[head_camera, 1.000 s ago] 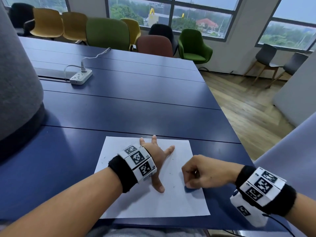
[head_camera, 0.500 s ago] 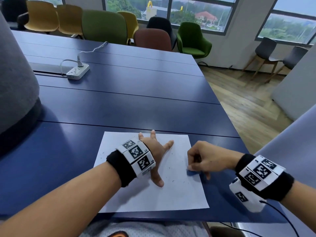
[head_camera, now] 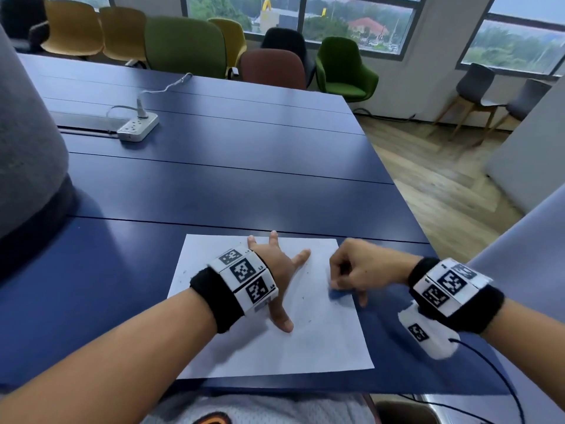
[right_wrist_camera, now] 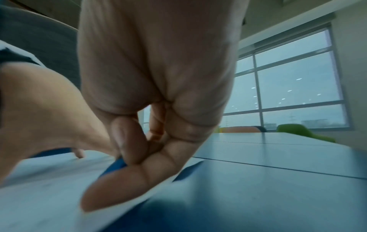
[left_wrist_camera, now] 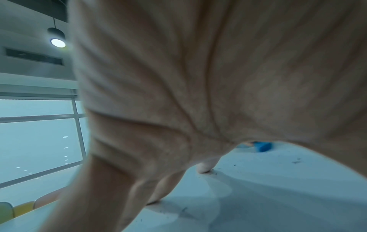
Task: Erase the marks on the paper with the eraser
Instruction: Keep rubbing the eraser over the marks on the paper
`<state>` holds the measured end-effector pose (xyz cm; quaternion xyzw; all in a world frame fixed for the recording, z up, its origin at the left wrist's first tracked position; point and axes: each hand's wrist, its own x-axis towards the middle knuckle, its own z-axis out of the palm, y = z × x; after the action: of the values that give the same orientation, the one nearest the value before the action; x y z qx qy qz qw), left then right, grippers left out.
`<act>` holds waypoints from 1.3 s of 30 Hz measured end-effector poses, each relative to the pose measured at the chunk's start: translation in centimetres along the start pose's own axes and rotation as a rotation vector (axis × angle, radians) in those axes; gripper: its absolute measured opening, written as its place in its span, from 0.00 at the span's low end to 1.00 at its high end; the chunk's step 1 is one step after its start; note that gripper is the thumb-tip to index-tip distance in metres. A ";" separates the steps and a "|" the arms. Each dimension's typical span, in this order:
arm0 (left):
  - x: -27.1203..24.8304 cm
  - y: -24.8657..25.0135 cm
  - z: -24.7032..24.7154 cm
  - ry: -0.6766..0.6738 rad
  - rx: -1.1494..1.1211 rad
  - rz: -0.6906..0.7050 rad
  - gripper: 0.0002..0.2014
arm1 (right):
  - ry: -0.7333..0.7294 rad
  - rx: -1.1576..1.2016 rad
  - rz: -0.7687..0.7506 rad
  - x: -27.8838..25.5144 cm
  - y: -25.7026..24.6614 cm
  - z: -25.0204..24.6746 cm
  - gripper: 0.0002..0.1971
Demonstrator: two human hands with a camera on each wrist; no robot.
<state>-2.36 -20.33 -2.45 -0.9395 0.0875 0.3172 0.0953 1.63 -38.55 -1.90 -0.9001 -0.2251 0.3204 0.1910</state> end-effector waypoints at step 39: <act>0.4 -0.2 0.5 0.056 0.010 0.027 0.72 | -0.115 -0.069 -0.041 1.2 -3.7 0.7 0.06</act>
<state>-2.32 -20.07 -3.00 -0.9463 0.1043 0.2913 0.0934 0.94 -34.77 -1.15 -0.8815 -0.2649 0.3595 0.1533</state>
